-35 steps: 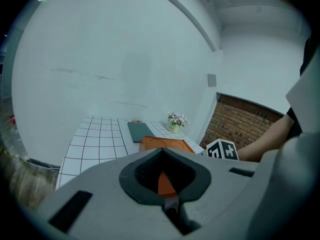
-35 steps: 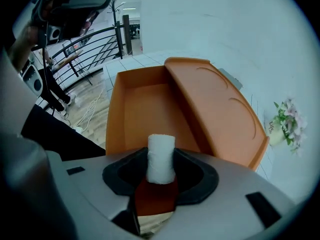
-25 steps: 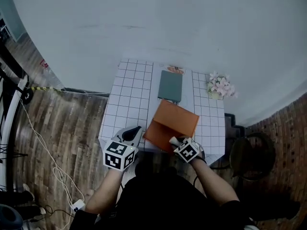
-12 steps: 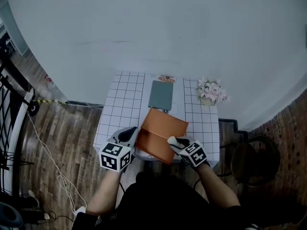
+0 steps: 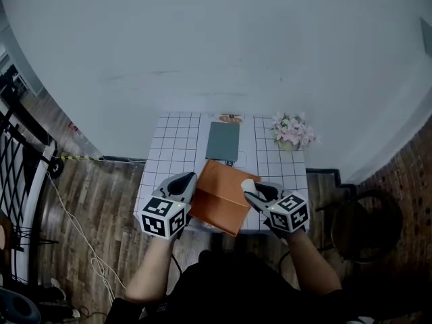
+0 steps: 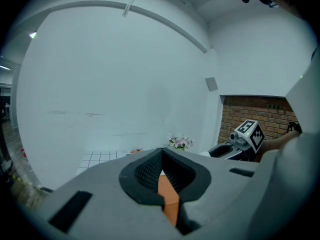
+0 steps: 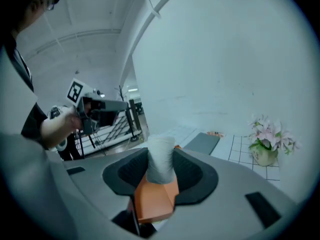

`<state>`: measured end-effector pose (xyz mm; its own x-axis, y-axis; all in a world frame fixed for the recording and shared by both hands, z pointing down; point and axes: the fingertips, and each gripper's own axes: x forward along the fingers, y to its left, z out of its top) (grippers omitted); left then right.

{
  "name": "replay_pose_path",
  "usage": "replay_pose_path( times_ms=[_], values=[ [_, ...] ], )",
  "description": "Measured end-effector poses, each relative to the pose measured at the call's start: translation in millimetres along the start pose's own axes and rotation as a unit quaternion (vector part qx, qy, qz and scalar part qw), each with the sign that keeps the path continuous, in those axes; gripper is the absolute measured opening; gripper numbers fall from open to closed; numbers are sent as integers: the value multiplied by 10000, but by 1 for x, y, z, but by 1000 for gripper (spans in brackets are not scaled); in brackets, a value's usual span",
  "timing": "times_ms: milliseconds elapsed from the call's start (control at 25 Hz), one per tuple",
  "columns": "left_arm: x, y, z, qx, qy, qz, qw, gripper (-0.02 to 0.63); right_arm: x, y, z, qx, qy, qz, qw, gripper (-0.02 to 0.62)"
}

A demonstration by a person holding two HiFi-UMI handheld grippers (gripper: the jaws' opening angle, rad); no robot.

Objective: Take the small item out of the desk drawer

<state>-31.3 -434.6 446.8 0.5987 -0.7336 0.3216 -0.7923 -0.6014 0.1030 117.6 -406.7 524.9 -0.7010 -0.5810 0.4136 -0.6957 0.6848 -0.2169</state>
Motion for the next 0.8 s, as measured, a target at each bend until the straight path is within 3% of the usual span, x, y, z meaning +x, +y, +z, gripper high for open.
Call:
replay_pose_path(
  times_ms=[400, 800],
  values=[
    [-16, -2, 42, 85, -377, 68, 9992, 5, -69, -1, 93, 134, -1593, 90, 9871, 163],
    [-47, -9, 72, 193, -855, 216, 9959, 5, -136, 30, 148, -154, -2880, 422, 9566, 160]
  ],
)
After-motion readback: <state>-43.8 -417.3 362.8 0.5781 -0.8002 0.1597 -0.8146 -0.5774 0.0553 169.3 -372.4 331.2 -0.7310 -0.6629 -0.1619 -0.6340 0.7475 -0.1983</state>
